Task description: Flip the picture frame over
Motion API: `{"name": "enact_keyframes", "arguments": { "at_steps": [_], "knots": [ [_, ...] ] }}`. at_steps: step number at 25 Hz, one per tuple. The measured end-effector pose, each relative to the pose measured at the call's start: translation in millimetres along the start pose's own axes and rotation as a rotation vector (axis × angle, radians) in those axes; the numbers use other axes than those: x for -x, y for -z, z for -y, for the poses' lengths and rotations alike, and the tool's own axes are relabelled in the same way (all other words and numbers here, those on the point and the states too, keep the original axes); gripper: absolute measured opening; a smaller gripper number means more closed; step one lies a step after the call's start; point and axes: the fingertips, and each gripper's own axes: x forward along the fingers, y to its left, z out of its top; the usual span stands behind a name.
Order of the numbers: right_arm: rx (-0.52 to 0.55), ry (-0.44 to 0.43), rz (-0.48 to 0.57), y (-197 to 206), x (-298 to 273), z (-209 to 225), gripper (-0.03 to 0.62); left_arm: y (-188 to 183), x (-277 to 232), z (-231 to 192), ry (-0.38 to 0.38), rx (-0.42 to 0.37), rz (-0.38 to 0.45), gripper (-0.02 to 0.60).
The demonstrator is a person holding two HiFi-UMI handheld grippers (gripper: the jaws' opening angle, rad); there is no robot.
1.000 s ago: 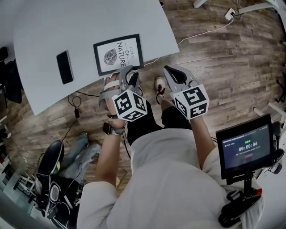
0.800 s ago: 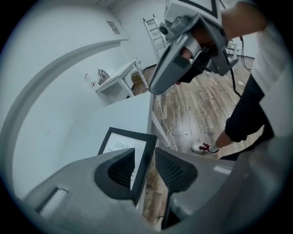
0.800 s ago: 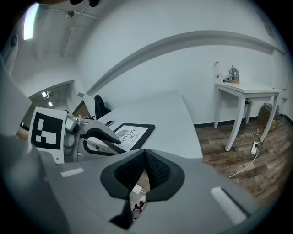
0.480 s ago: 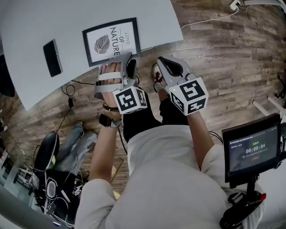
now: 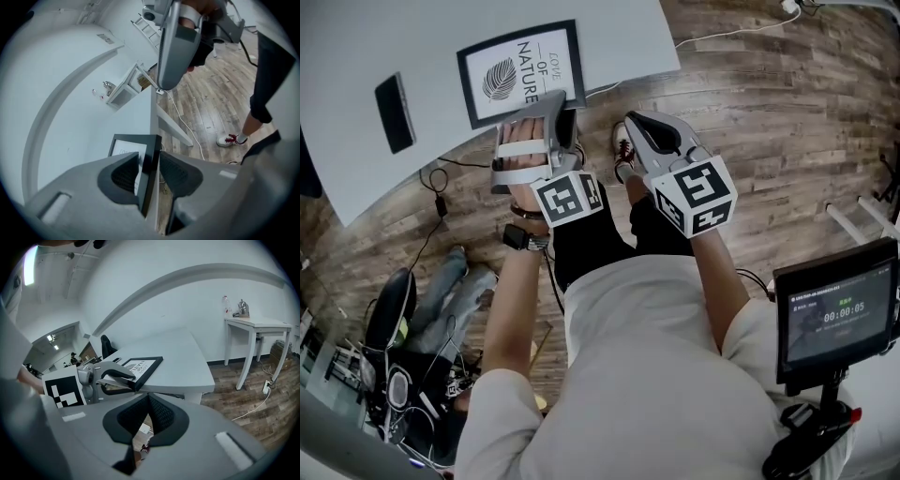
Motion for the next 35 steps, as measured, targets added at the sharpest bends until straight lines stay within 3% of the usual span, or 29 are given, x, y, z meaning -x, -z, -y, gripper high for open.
{"name": "enact_keyframes", "arguments": {
  "at_steps": [1,12,25,32,35],
  "knots": [
    [0.001,-0.001,0.000,0,1,0,0.003,-1,1,-2,-0.005,0.007,0.003,0.135],
    [0.014,0.020,0.006,-8,-5,13,0.003,-2,-3,0,0.023,0.092,0.032,0.114],
    [0.005,0.049,0.034,-28,5,29,0.003,-25,22,-36,0.079,0.334,0.114,0.097],
    [0.022,0.035,0.050,-49,18,23,0.003,-32,41,-53,0.118,0.422,0.148,0.092],
    [0.040,0.025,0.051,-64,27,11,0.003,-33,61,-67,0.140,0.501,0.184,0.091]
  ]
}}
